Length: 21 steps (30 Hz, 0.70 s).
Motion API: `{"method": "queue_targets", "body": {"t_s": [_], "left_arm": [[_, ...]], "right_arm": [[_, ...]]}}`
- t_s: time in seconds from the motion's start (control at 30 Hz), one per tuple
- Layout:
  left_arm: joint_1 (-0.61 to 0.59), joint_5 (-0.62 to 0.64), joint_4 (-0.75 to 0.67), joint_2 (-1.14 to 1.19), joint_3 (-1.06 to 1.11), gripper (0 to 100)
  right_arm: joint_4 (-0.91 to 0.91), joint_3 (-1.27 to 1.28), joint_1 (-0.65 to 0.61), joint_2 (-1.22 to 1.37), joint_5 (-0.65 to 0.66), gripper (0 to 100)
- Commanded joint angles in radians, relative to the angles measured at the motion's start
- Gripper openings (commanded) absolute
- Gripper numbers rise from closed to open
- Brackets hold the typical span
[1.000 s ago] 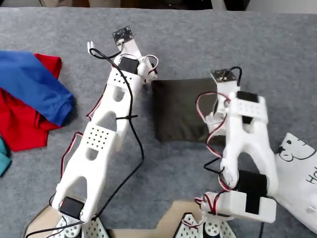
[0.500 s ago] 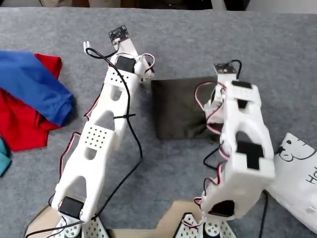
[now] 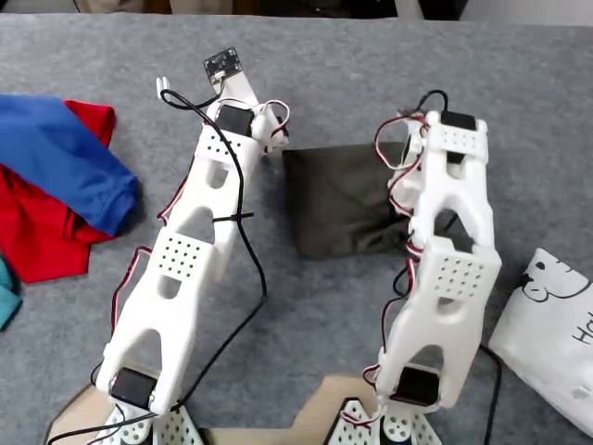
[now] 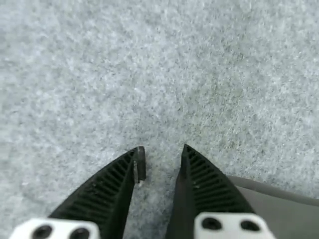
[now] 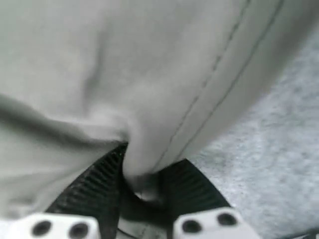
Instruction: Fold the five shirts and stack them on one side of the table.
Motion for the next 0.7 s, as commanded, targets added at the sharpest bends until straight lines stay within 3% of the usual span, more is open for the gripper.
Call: {"method": "queue_targets", "body": {"t_s": [0.0, 0.23, 0.67], "left_arm": [[-0.009, -0.008, 0.005, -0.016, -0.052, 14], [-0.009, -0.008, 0.005, -0.016, -0.052, 14], [-0.009, -0.008, 0.003, -0.016, -0.052, 14]], "right_arm": [[0.043, -0.114, 0.036, -0.039, -0.003, 0.5], [0.141, -0.183, 0.219, -0.173, 0.008, 0.5], [0.201, -0.067, 0.707, -0.414, 0.285, 0.5]]}}
